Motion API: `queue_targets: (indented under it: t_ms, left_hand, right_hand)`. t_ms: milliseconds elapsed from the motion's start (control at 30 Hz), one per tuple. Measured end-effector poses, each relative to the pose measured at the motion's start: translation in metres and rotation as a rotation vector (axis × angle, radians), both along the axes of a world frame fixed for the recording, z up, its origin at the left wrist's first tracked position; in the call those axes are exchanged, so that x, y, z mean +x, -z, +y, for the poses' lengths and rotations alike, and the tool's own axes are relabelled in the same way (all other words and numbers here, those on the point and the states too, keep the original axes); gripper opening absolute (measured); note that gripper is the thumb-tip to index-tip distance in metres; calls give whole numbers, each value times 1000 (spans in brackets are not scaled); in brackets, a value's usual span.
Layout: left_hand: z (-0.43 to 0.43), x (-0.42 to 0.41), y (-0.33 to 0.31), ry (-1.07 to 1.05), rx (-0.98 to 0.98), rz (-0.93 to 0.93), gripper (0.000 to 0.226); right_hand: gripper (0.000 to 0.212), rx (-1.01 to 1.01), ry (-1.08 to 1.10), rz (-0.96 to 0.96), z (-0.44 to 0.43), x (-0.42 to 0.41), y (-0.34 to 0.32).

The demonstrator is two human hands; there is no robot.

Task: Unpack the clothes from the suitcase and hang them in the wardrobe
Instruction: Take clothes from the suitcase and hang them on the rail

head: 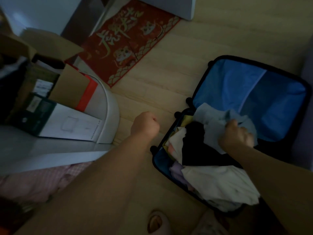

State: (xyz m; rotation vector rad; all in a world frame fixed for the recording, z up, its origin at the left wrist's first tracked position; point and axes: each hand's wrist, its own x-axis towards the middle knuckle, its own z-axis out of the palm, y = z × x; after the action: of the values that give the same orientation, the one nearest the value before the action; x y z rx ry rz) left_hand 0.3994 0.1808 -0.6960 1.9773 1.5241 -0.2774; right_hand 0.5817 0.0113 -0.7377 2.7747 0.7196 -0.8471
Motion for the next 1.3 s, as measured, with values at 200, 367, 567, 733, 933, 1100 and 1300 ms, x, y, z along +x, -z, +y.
queue_targets:
  t_ms: [200, 367, 567, 733, 933, 1100, 1300]
  left_hand:
    - [5, -19, -79, 9, 11, -18, 16]
    - [16, -35, -155, 25, 39, -29, 19]
    - [31, -56, -253, 67, 93, -47, 21]
    - [34, -70, -319, 85, 125, -20, 21]
    - [32, -90, -389, 200, 5, -30, 23]
    - [22, -111, -423, 273, -105, 13, 47]
    - [11, -134, -464, 311, -220, -48, 82]
  right_hand:
    - [43, -26, -15, 25, 11, -24, -72]
    - [48, -37, 16, 117, 27, -41, -144]
    - [34, -22, -59, 169, 52, -63, -242]
    - [32, 93, -91, 216, 67, -82, -309]
    - [19, 268, -184, 345, 75, -107, -392]
    - [18, 315, -287, 481, 74, -136, -445]
    - [25, 385, -385, 541, 74, -168, -507]
